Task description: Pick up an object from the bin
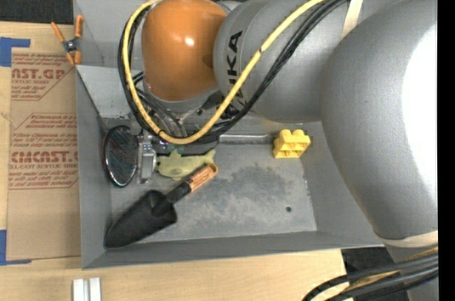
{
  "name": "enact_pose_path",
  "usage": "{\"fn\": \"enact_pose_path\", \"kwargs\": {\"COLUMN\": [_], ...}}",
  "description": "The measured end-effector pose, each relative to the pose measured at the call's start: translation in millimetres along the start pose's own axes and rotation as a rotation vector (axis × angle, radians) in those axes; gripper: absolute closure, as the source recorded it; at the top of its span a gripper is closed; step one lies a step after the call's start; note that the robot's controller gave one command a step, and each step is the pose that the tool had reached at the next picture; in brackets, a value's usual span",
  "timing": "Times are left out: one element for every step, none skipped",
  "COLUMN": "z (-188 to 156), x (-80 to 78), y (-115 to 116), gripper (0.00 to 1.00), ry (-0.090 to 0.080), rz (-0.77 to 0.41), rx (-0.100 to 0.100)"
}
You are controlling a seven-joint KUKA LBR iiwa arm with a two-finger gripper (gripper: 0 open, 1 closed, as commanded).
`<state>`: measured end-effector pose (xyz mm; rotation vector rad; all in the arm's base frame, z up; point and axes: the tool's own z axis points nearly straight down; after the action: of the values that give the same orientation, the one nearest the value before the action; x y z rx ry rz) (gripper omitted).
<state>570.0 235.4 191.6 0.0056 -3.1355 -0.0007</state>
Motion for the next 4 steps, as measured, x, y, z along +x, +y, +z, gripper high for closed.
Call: {"fn": "enact_pose_path", "kwargs": {"z": [-5,125,38,93], "x": [-1.9,58.3,-9.6,43.9], "y": [-2,-83,-96,-75], "gripper": [0.0,0.0,0.0,0.0], "ry": [-0.008,0.001,-0.024,0.012], "rz": [0.003,-0.135,-0.228,-0.278], "rx": [-0.002,0.001,-0.006,-0.003]}}
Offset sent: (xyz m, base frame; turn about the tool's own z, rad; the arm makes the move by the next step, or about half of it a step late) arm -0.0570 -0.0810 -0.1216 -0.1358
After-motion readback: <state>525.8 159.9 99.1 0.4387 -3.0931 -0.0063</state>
